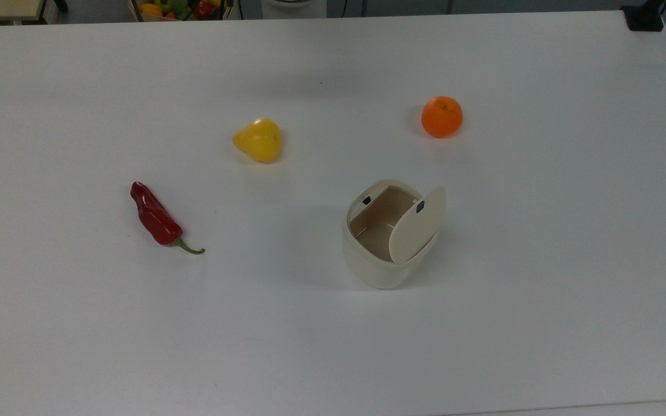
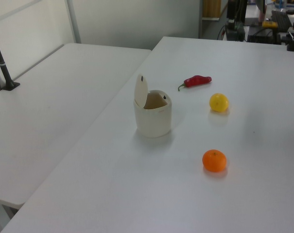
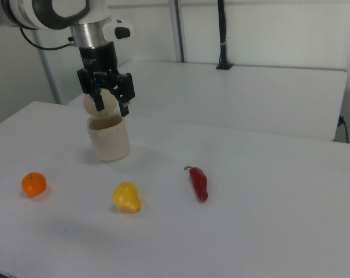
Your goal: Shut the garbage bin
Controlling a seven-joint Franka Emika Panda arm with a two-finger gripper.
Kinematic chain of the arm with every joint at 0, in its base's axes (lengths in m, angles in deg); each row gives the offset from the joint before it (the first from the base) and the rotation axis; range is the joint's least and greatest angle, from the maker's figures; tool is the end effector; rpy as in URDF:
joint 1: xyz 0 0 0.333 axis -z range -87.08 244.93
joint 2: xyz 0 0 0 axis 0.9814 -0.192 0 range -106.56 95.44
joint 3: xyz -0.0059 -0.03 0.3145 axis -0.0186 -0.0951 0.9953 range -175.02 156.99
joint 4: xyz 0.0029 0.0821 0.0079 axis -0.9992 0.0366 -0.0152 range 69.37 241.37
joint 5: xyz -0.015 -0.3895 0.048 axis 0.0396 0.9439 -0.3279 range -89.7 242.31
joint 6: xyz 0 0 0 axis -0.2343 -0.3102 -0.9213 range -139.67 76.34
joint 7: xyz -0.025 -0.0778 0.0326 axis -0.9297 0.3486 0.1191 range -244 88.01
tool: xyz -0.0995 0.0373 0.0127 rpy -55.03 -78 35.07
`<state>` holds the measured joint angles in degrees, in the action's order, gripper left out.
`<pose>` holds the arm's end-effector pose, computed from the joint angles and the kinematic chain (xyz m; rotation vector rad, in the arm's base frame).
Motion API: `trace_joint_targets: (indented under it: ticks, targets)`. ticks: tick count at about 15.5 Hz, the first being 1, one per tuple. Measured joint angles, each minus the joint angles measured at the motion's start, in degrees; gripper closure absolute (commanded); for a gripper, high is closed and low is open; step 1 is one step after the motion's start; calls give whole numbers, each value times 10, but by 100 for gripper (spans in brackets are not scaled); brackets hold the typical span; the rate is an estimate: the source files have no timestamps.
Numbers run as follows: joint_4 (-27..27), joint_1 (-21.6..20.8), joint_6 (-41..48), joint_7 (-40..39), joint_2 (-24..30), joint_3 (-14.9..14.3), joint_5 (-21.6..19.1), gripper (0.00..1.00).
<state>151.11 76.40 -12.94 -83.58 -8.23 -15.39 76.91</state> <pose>0.5651 -0.0376 0.6308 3.1257 0.0472 -0.0053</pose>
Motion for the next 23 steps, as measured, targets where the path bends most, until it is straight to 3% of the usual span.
trace_joint_targets:
  ticks: [15,23]
  targets:
    - [0,-2,-3,-11,-10,2,1,100]
    - [-11,-49,-138,-10,-29,6,-1,100]
